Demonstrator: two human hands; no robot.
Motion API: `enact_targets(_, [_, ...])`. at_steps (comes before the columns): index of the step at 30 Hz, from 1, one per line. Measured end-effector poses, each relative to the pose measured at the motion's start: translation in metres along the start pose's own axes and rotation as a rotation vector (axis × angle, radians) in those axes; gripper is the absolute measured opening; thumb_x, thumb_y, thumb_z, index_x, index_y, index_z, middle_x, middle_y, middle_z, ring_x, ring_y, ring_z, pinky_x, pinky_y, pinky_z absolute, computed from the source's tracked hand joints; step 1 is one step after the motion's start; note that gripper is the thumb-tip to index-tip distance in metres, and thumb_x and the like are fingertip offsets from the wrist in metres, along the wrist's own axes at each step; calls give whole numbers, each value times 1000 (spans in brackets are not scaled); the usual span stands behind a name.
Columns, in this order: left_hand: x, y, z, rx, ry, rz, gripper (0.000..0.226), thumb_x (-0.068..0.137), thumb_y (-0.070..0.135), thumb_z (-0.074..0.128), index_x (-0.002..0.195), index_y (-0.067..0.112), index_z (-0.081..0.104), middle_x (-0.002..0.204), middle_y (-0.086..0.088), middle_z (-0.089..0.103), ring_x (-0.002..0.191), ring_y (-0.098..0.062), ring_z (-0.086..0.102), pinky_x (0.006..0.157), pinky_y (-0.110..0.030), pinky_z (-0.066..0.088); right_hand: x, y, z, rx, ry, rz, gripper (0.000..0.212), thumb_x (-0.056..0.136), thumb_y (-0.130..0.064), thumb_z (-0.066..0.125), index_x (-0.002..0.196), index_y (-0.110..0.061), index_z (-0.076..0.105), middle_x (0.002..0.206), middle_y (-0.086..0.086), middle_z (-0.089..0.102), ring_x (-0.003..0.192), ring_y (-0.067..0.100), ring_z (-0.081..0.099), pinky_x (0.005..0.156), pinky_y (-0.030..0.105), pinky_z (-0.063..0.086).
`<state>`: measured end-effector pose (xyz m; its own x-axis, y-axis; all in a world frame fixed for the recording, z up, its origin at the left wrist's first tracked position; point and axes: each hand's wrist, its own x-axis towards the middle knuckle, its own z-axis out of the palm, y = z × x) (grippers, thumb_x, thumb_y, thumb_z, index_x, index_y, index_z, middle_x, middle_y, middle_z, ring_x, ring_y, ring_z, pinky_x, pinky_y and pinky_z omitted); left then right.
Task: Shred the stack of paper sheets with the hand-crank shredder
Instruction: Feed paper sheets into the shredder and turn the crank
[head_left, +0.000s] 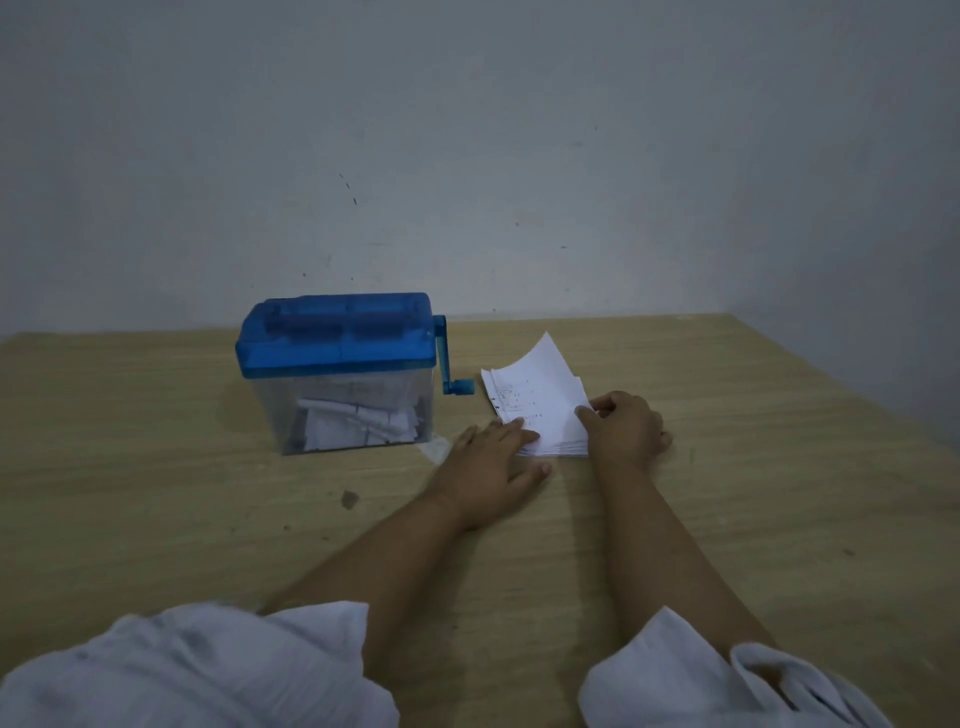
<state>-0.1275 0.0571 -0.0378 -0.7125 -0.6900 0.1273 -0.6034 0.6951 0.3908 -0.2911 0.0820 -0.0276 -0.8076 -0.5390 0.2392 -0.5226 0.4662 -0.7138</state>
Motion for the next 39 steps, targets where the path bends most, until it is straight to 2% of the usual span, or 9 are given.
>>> enact_targets(4, [-2, 3, 0, -29, 48, -32, 56, 95, 52, 40, 144, 25, 35, 156, 3, 23, 143, -13, 20, 115, -28, 11, 1, 0, 0, -9, 40, 19, 10, 83, -26, 67, 86, -18, 70, 98, 3, 68, 106, 25, 52, 91, 36, 26])
enact_targets(10, [-4, 5, -1, -41, 72, -71, 60, 95, 52, 40, 146, 21, 31, 155, 1, 25, 142, -16, 23, 115, -30, 15, -2, 1, 0, -2, 71, -28, 17, 89, -23, 59, 93, -13, 72, 100, 4, 68, 104, 26, 53, 91, 36, 29])
enact_targets(13, [-4, 5, 1, -102, 159, -49, 59, 94, 48, 45, 145, 21, 33, 153, 0, 30, 140, -17, 27, 114, -33, 26, -4, 3, 0, 206, 84, -116, 18, 90, -15, 57, 94, -3, 69, 97, 11, 68, 91, 25, 57, 75, 29, 36])
enact_targets(17, [-10, 4, -3, -231, 379, 80, 33, 95, 30, 52, 124, 16, 48, 135, -4, 48, 128, -17, 43, 103, -29, 39, -13, -8, -9, 474, 84, -89, 17, 89, -4, 52, 101, 1, 64, 98, 11, 66, 84, 15, 55, 69, 19, 36])
enact_targets(23, [-41, 11, -30, -393, 483, 163, 21, 94, 25, 54, 114, 18, 50, 101, 4, 58, 93, -6, 55, 74, -18, 46, -20, -40, -27, 818, 23, 27, 15, 89, -8, 57, 104, -10, 59, 99, 8, 65, 79, 16, 61, 67, 32, 52])
enact_targets(27, [-57, 9, -72, -523, 566, 134, 22, 95, 23, 52, 114, 25, 42, 87, 11, 54, 74, 0, 55, 61, -10, 45, -31, -72, -35, 1003, -32, 47, 19, 90, -6, 58, 108, -10, 58, 91, 2, 63, 73, 8, 59, 55, 17, 48])
enact_targets(33, [-57, -17, -133, -822, 644, -84, 47, 94, 31, 52, 136, 22, 34, 92, -2, 61, 73, -15, 64, 58, -18, 55, -55, -132, -21, 1003, -150, -24, 28, 91, -7, 57, 119, -8, 54, 97, 10, 61, 73, 10, 56, 48, 9, 45])
enact_targets(36, [-57, -34, -158, -886, 622, -150, 41, 94, 26, 55, 131, 20, 39, 88, -8, 63, 78, -20, 65, 68, -23, 57, -68, -156, -11, 935, -183, -68, 33, 91, -9, 57, 123, -11, 49, 102, 12, 62, 82, 17, 58, 56, 14, 48])
enact_targets(39, [-54, -53, -173, -894, 560, -192, 25, 93, 10, 56, 117, 11, 53, 107, -15, 60, 92, -24, 63, 70, -19, 56, -77, -173, -7, 868, -229, -107, 35, 90, -8, 56, 123, -15, 45, 98, 7, 59, 87, 20, 59, 67, 25, 49])
